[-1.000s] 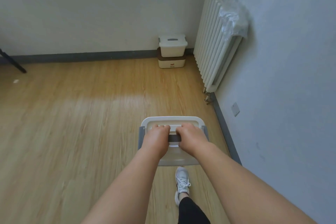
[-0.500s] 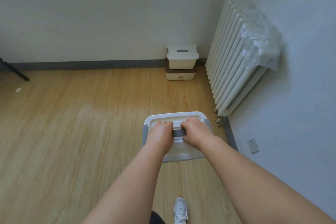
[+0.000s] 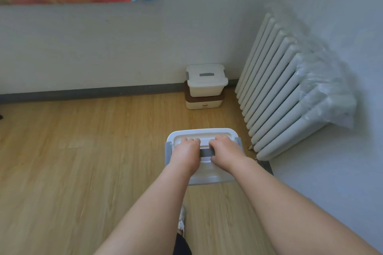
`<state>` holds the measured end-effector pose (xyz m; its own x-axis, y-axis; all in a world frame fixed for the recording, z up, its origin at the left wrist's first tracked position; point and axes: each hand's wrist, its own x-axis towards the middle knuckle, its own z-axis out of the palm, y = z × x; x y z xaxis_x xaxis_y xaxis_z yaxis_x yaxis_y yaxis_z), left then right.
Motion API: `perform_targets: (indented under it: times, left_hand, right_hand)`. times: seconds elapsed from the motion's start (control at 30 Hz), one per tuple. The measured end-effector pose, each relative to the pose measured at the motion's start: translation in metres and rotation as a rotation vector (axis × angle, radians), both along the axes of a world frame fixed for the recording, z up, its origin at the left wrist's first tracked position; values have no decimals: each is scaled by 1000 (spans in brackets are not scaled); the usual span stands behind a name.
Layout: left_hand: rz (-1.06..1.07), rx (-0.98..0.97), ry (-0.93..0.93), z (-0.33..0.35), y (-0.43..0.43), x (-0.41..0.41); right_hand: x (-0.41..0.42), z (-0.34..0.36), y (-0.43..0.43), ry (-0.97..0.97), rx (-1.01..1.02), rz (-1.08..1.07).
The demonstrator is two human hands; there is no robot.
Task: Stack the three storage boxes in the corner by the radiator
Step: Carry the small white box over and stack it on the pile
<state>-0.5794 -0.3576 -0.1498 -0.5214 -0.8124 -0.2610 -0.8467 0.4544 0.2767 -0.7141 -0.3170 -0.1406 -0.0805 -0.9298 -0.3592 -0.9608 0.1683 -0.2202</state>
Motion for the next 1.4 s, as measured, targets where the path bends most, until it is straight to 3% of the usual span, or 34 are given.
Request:
perform_targets:
  times: [0.4, 0.83, 1.17, 1.4]
  left_hand:
    - [-117, -17, -5, 9, -185, -60]
    - [-46, 5, -73, 1, -353, -173]
    - [-41, 78, -75, -22, -473, -215]
    - [-85, 178, -43, -41, -566, -239]
  right_hand:
    - [-54, 3, -168, 20, -75, -129]
    - [-169, -10, -340, -42, -39, -87]
    - [-211, -34, -463, -43, 8, -62]
    - [-230, -47, -541, -34, 27, -179]
